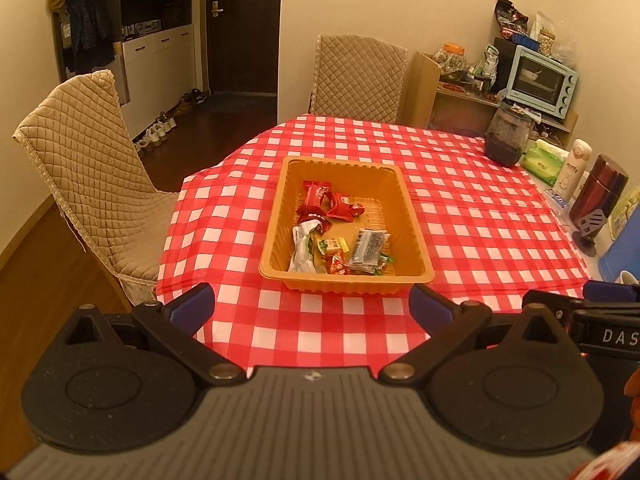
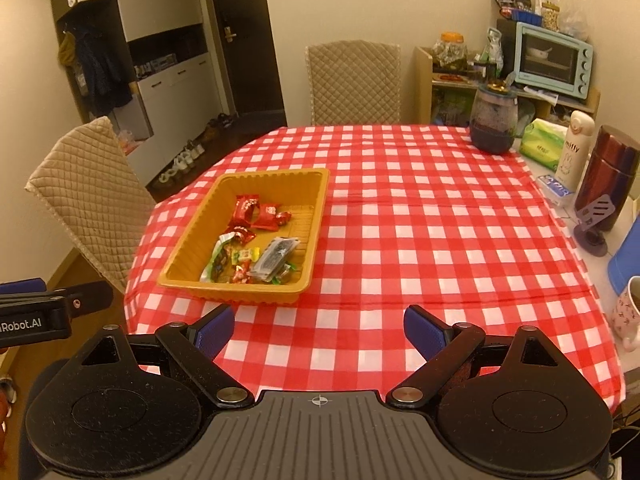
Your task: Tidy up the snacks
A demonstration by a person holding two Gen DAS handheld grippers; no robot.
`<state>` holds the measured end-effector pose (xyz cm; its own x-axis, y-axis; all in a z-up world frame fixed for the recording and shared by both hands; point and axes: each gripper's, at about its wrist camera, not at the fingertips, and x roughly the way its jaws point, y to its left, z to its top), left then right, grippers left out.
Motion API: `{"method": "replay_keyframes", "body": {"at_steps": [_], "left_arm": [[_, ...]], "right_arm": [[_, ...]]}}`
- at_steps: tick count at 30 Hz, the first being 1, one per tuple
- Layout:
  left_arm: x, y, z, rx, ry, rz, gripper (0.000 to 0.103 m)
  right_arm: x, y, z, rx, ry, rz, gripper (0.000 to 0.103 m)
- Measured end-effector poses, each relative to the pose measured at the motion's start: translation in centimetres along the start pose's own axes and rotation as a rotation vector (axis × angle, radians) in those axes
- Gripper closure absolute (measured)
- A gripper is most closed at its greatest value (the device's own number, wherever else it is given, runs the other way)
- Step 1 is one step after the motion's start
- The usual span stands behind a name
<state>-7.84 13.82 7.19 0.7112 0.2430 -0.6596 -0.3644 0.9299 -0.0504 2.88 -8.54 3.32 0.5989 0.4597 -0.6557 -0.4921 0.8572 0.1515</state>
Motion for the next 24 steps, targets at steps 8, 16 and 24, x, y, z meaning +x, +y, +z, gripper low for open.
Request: {"method": "replay_keyframes", "body": {"at_steps": [8,16,24], "left_arm": [[-2.6,-0.5,-0.8,-0.004,-0.019,0.007,0.000],[-4.1,-0.9,-1.6,0.015,-0.046,0.003,0.000],[-4.9,-1.3,-1.8,0.032,-0.070,-0.004,0.000]], "right_arm": [[-3.0,0.9,-0.5,-0.028,-0.039,-0.015,0.012],[-4.7,1.1,-1.1,-0.034,-0.060,-0.008,0.012],[-6.0,1.3,-1.5,-0.040,-0.086,-0.010,0.012]]}}
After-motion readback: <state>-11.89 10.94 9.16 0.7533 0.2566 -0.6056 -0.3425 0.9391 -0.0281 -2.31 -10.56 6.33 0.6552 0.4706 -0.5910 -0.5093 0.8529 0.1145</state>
